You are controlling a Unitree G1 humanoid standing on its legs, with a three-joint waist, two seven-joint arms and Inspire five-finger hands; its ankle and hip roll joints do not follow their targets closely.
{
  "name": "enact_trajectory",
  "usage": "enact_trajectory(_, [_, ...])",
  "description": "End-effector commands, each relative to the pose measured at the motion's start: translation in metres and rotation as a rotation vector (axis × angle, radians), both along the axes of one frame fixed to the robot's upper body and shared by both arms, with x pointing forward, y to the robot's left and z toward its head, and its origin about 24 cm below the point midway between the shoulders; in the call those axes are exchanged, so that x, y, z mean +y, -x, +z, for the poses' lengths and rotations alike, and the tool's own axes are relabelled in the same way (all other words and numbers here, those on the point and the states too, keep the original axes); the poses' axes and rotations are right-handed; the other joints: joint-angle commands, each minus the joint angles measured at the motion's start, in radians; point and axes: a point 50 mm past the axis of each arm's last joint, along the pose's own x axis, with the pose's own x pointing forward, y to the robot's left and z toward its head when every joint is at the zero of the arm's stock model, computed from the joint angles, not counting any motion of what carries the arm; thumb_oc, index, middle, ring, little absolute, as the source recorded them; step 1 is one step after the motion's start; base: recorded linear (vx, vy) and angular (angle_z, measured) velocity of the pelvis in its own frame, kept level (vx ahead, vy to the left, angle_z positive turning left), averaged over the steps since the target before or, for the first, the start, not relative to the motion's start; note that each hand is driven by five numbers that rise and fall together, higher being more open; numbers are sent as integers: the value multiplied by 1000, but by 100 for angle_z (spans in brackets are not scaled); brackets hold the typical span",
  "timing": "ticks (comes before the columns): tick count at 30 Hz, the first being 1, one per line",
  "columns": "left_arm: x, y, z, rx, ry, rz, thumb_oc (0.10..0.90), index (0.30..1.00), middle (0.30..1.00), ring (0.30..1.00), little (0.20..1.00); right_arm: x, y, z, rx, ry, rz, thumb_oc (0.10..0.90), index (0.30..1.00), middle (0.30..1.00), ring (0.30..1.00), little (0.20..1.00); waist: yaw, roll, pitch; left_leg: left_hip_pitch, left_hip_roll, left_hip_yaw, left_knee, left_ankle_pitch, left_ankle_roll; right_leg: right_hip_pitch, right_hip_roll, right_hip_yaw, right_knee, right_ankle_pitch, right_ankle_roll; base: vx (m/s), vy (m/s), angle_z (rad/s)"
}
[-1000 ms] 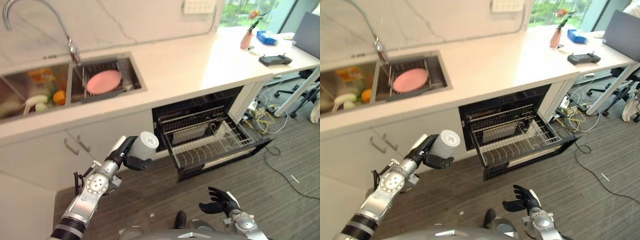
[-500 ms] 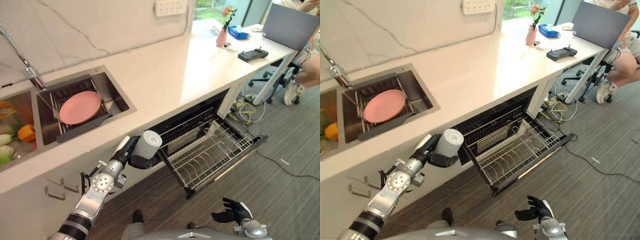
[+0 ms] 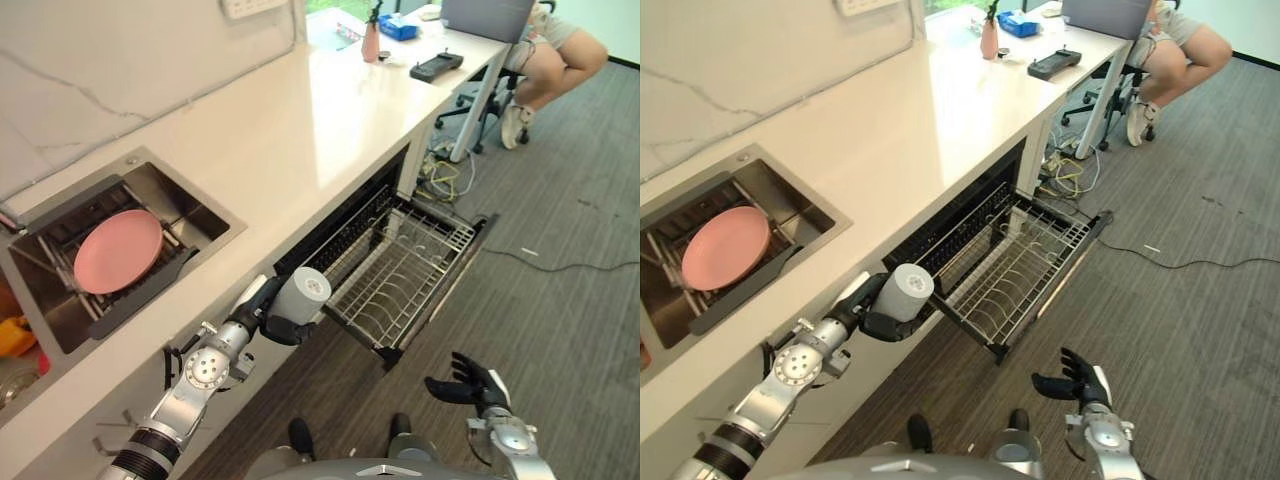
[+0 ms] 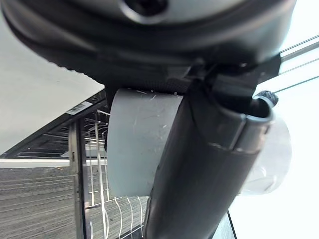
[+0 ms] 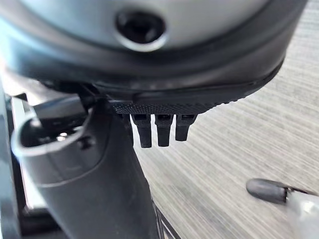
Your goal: Place the dishes in the dishwasher.
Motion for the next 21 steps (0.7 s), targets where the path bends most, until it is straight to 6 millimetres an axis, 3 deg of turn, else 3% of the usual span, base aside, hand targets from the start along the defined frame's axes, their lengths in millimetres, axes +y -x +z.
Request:
enact_trajectory(1, [-6,-48,80,-395,118,30,400,300,300,300,300,-28,-40,57,-296,93,-1,800,900,900,900,900,-27,6,-67,58,36,-44,19,-90,-34,-16,-22,59,51,-19,54,100,-47,-30])
enact_trajectory(2, [-6,-48,81,-403,124,31,400,300,300,300,300,-24,-50,77,-403,75,26,800,900,900,900,900,-31,3,-79,75,37,-27,21,-101,-38,17,-17,54,2,-17,59,89,-49,-18])
enact_trajectory(3, [-6,-48,82,-403,124,31,400,300,300,300,300,-24,-50,77,-403,75,26,800,900,900,900,900,-30,2,-79,74,37,-26,19,-97,-38,16,-16,55,-2,-12,57,112,-84,-38])
enact_trajectory(4, [-6,-49,80,-398,146,43,400,300,300,300,300,-14,-59,95,-505,44,73,800,900,900,900,900,-30,0,-88,86,41,-17,22,-102,-43,40,-10,51,-31,-15,61,38,-53,-42])
enact_trajectory(5, [-6,-49,80,-399,146,43,400,300,300,300,300,-14,-59,96,-505,44,73,800,900,900,900,900,-29,-1,-89,83,41,-16,21,-97,-43,38,-10,52,-33,-11,59,81,-79,-46])
enact_trajectory(8, [-9,-52,75,-374,209,76,400,300,300,300,300,5,-69,120,-651,-48,150,800,900,900,900,900,-32,-3,-104,99,50,-11,20,-95,-52,67,0,51,-59,-16,54,74,-72,-19])
enact_trajectory(10, [-22,-59,69,-345,293,99,400,300,300,300,300,34,-76,138,-788,-250,206,800,900,900,900,900,-37,-3,-107,104,59,-20,21,-90,-61,87,11,44,-68,-28,44,53,-109,-6])
enact_trajectory(12, [-27,-62,69,-341,314,104,400,300,300,300,300,45,-78,140,-809,-337,229,800,900,900,900,900,-39,-1,-107,102,63,-24,22,-86,-65,88,13,39,-68,-31,42,16,-68,9])
enact_trajectory(17, [-58,-78,76,-393,237,93,400,300,300,300,300,102,-83,153,-834,-648,384,800,900,900,900,900,-34,-1,-114,101,76,-35,21,-72,-80,107,25,25,-75,-47,31,17,-67,14])
enact_trajectory(21, [-69,-83,81,-467,154,150,400,300,300,300,300,120,-87,159,-835,-747,365,800,900,900,900,900,-32,0,-116,102,81,-39,20,-67,-86,113,29,19,-78,-52,28,4,-49,14])
